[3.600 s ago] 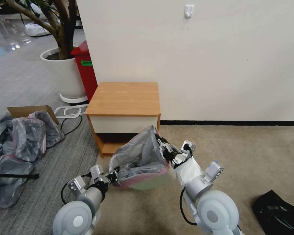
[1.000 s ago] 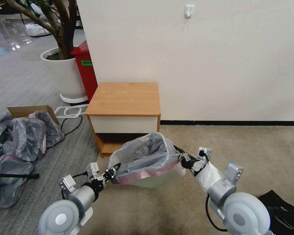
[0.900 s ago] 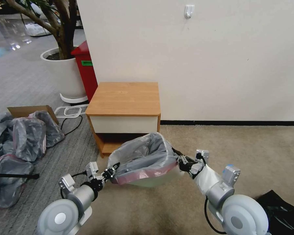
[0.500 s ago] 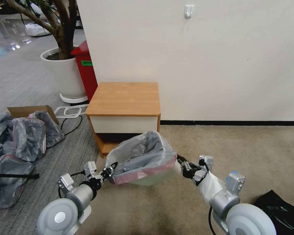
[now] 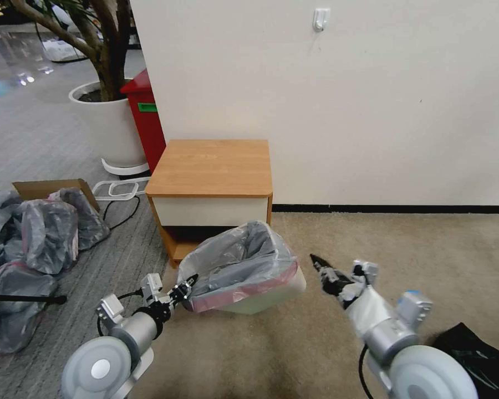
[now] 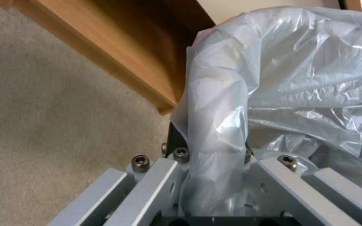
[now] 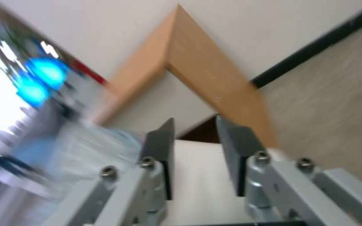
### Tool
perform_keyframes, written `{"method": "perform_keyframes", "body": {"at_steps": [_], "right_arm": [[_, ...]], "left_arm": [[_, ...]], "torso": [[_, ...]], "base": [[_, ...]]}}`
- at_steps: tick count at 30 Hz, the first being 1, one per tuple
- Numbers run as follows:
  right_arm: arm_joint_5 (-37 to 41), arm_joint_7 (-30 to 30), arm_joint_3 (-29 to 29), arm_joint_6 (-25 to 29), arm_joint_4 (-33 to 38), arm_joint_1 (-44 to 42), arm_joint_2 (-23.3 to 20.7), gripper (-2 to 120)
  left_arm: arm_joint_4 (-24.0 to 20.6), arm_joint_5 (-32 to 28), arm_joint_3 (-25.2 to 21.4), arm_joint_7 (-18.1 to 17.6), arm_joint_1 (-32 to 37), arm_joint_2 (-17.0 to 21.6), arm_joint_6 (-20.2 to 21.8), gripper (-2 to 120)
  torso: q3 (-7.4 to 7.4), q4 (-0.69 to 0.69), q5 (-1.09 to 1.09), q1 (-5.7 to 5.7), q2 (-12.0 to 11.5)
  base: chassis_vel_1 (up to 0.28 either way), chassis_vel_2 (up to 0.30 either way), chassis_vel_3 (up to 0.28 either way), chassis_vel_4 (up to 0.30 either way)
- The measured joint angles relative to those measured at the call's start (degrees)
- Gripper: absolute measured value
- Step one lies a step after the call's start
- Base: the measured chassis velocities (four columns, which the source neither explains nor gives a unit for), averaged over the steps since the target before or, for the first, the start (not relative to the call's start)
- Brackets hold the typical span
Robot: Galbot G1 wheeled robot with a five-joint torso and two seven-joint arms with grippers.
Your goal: Pick up the garbage bag from the table and place it over the trash can.
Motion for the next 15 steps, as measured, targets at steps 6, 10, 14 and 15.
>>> {"method": "perform_keyframes", "body": {"at_steps": [6,10,14,15], "right_arm": [[15.92,8.3,-2.69,4.34,3.67,0.61,3.56,53],[13.36,9.22,-5.66,5.61,2.47,1.13,4.74,68],[10.13,9.26,-7.79,6.79,1.1,1.19,5.77,83],[9.21,9.16,-8.31,7.01,0.78,1.19,6.09,86]], "left_arm": [[0.2,-0.04,0.77,-0.1,-0.38,-0.17,-0.21,3],[0.38,-0.04,0.91,-0.12,-0.81,-0.09,-0.26,3],[0.43,-0.12,0.92,-0.14,-0.95,-0.01,-0.31,3],[0.46,-0.22,0.92,-0.16,-0.95,-0.01,-0.31,3]], "torso": [[0.0,0.0,0.0,0.0,0.0],[0.0,0.0,0.0,0.0,0.0],[0.0,0.0,0.0,0.0,0.0],[0.0,0.01,0.0,0.0,0.0]], "base": [[0.0,0.0,0.0,0.0],[0.0,0.0,0.0,0.0],[0.0,0.0,0.0,0.0],[0.0,0.0,0.0,0.0]]}}
